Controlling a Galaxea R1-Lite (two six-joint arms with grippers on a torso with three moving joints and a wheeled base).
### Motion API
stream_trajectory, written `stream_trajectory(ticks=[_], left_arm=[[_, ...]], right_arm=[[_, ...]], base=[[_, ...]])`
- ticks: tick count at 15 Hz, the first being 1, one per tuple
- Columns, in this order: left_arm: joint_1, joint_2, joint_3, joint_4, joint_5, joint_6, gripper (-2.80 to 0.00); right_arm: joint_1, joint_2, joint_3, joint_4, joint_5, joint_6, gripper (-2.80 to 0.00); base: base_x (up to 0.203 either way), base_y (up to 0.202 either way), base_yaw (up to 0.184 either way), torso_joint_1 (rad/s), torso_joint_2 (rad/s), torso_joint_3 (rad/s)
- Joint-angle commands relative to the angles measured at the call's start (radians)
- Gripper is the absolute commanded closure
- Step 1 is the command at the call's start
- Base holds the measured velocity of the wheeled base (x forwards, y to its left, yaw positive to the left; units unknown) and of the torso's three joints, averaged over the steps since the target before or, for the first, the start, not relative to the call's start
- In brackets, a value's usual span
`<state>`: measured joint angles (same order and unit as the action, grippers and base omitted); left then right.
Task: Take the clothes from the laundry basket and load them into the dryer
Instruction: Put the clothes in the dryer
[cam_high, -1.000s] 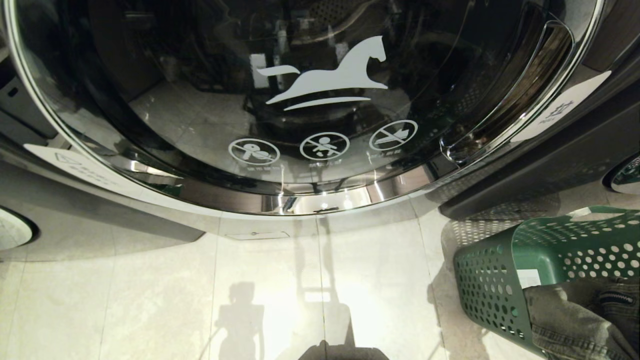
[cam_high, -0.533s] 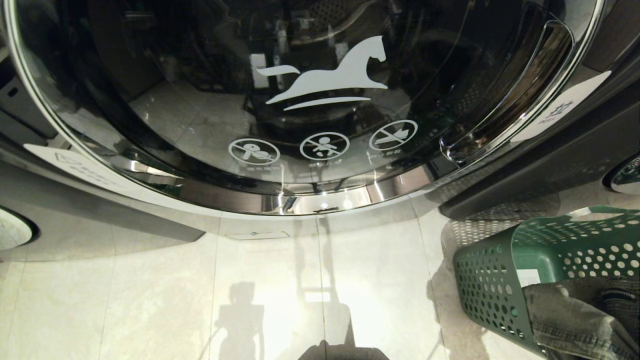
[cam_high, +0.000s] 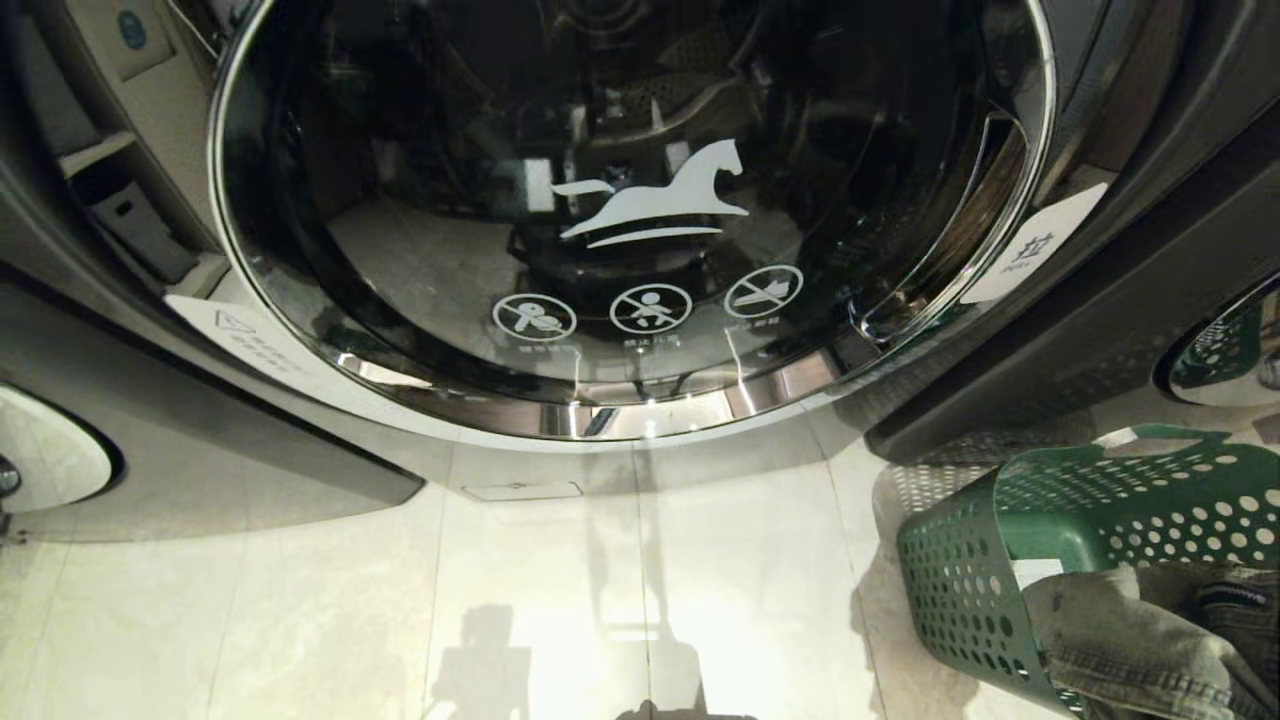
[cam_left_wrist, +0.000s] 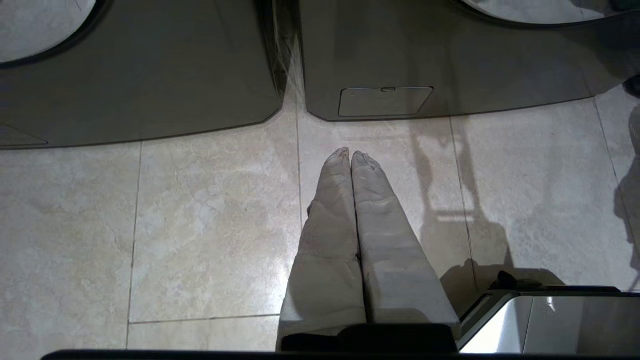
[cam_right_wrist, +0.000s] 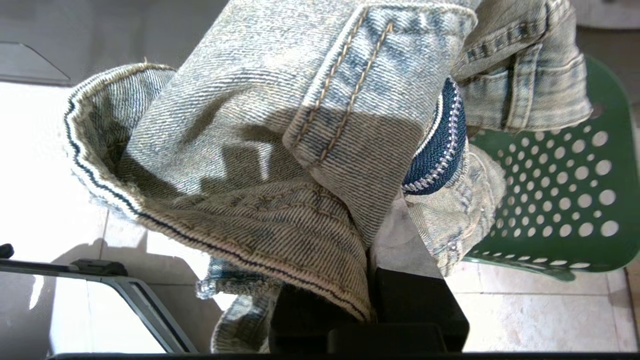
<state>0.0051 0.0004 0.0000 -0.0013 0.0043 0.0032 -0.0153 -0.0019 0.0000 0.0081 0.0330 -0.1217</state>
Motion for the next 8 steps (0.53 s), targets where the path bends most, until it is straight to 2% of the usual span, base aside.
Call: stream_trajectory(ticks=[1, 8], left_arm=[[0.001, 0.001, 0.0, 0.0, 0.0, 0.0, 0.0], [0.001, 0.001, 0.0, 0.0, 0.001, 0.0, 0.0]], right_arm=[[0.0, 0.003, 0.0, 0.0, 0.001, -0.004, 0.0], [0.0, 0.003, 0.002, 0.0, -0.002, 0.004, 0.0]], base=[[0.0, 0.0, 0.0, 0.002, 0.0, 0.202], [0.0, 0.0, 0.0, 0.003, 0.0, 0.203]])
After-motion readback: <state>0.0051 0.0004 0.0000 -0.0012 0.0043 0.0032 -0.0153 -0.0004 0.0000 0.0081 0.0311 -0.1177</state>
